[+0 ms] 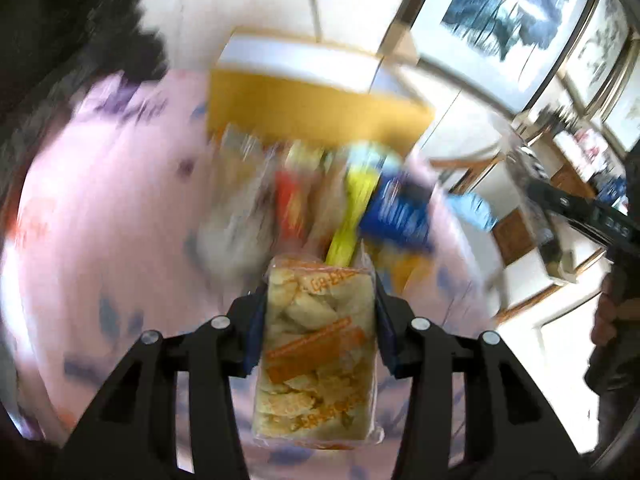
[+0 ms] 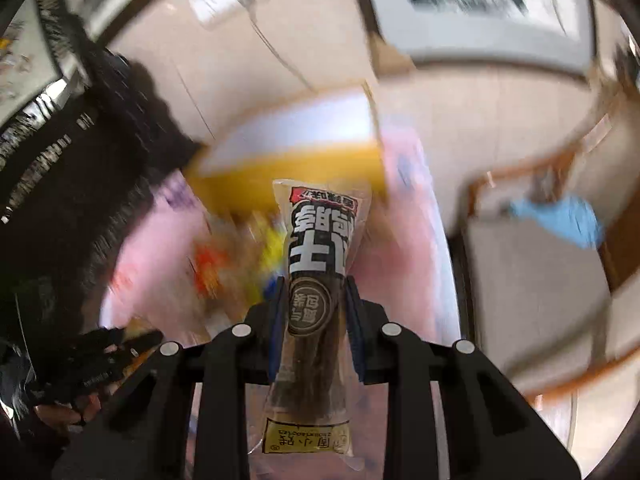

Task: Organize snacks
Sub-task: 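Drop the cracker pack into the yellow box with the left tool while the right tool drops the dark bar, then grasp the white bag with the left tool while the right tool grasps the blue bag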

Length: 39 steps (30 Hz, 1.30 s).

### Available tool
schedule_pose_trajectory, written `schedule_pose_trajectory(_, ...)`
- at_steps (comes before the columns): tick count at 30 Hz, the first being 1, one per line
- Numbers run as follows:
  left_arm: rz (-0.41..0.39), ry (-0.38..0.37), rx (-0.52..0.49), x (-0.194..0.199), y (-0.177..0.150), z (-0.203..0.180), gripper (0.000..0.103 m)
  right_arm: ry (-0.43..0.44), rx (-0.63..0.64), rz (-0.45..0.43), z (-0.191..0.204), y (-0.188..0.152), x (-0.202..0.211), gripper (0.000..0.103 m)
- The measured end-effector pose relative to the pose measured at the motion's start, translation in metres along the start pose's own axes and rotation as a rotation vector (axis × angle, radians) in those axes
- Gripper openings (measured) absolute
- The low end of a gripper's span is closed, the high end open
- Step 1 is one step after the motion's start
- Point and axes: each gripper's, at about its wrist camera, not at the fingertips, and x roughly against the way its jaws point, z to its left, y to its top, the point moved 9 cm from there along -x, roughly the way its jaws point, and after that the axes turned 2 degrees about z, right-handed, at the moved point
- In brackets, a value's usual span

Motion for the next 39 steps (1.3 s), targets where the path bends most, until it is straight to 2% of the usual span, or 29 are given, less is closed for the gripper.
schedule_pose_trajectory(2, -0.074, 0.046, -0.006, -0.005, 0.048, -0.001, 0.046, 0.034, 0.015, -0.065, 0.01, 0.043, -0.013, 0.028)
schedule_pose_trajectory(3, -0.137, 0.06, 0.008, -0.006, 0.081, -0.002, 0.046, 0.045, 0.031, -0.095, 0.015, 0.072, -0.028, 0.028)
schedule_pose_trajectory(4, -0.184, 0.043, 0.023, -0.007, 0.105, -0.004, 0.046, 0.065, 0.041, -0.111, 0.021, 0.093, -0.038, 0.028)
schedule_pose_trajectory(6, -0.231, 0.07, 0.032, -0.02, 0.158, 0.0, 0.046, 0.1, 0.05, -0.124, 0.025, 0.138, -0.067, 0.028)
schedule_pose_trajectory(8, -0.236, 0.127, 0.009, -0.041, 0.196, 0.008, 0.046, 0.093, 0.049, -0.111, 0.022, 0.166, -0.098, 0.028)
schedule_pose_trajectory(9, -0.214, 0.136, -0.001, -0.059, 0.214, 0.013, 0.046, 0.078, 0.042, -0.094, 0.017, 0.179, -0.117, 0.028)
schedule_pose_trajectory(11, -0.171, 0.167, 0.011, -0.086, 0.238, 0.027, 0.046, 0.063, 0.031, -0.054, 0.009, 0.191, -0.148, 0.028)
schedule_pose_trajectory(13, -0.123, 0.177, -0.002, -0.115, 0.252, 0.035, 0.05, 0.066, 0.046, -0.014, 0.003, 0.195, -0.174, 0.034)
schedule_pose_trajectory(14, -0.107, 0.216, 0.01, -0.127, 0.257, 0.043, 0.059, 0.042, 0.034, -0.002, -0.002, 0.196, -0.184, 0.056)
schedule_pose_trajectory(15, -0.099, 0.231, 0.02, -0.131, 0.258, 0.045, 0.082, -0.005, 0.02, 0.025, -0.009, 0.195, -0.196, 0.075)
schedule_pose_trajectory(16, -0.1, 0.241, 0.024, -0.134, 0.258, 0.048, 0.091, -0.036, 0.016, 0.043, -0.015, 0.193, -0.203, 0.076)
schedule_pose_trajectory(17, -0.112, 0.25, 0.019, -0.132, 0.255, 0.048, 0.094, -0.046, 0.016, 0.05, -0.014, 0.192, -0.204, 0.078)
schedule_pose_trajectory(19, -0.131, 0.277, -0.017, -0.125, 0.249, 0.046, 0.099, -0.085, 0.035, 0.064, -0.019, 0.182, -0.198, 0.098)
schedule_pose_trajectory(20, -0.127, 0.29, -0.031, -0.12, 0.244, 0.05, 0.099, -0.102, 0.039, 0.061, -0.023, 0.175, -0.191, 0.102)
schedule_pose_trajectory(21, -0.103, 0.285, -0.065, -0.112, 0.232, 0.052, 0.099, -0.105, 0.04, 0.061, -0.024, 0.166, -0.181, 0.102)
schedule_pose_trajectory(24, -0.084, 0.297, -0.136, -0.084, 0.197, 0.055, 0.099, -0.099, 0.034, 0.132, -0.028, 0.123, -0.155, 0.102)
schedule_pose_trajectory(26, -0.073, 0.299, -0.162, -0.06, 0.16, 0.058, 0.099, -0.107, 0.032, 0.16, -0.03, 0.097, -0.143, 0.102)
schedule_pose_trajectory(29, -0.003, 0.3, -0.198, -0.047, 0.11, 0.063, 0.099, -0.121, 0.009, 0.222, -0.033, 0.046, -0.134, 0.102)
schedule_pose_trajectory(31, 0.066, 0.341, -0.256, -0.048, 0.072, 0.069, 0.099, -0.13, -0.001, 0.273, -0.034, 0.012, -0.139, 0.102)
schedule_pose_trajectory(33, 0.101, 0.34, -0.304, -0.054, 0.045, 0.071, 0.099, -0.131, -0.016, 0.297, -0.035, -0.013, -0.147, 0.102)
schedule_pose_trajectory(35, 0.139, 0.345, -0.329, -0.063, 0.023, 0.073, 0.099, -0.087, -0.061, 0.317, -0.036, -0.029, -0.157, 0.102)
schedule_pose_trajectory(38, 0.111, 0.332, -0.31, -0.08, 0.015, 0.081, 0.099, -0.06, -0.122, 0.294, -0.034, -0.038, -0.167, 0.102)
schedule_pose_trajectory(39, 0.102, 0.293, -0.28, -0.088, 0.014, 0.081, 0.099, -0.047, -0.13, 0.282, -0.031, -0.038, -0.171, 0.102)
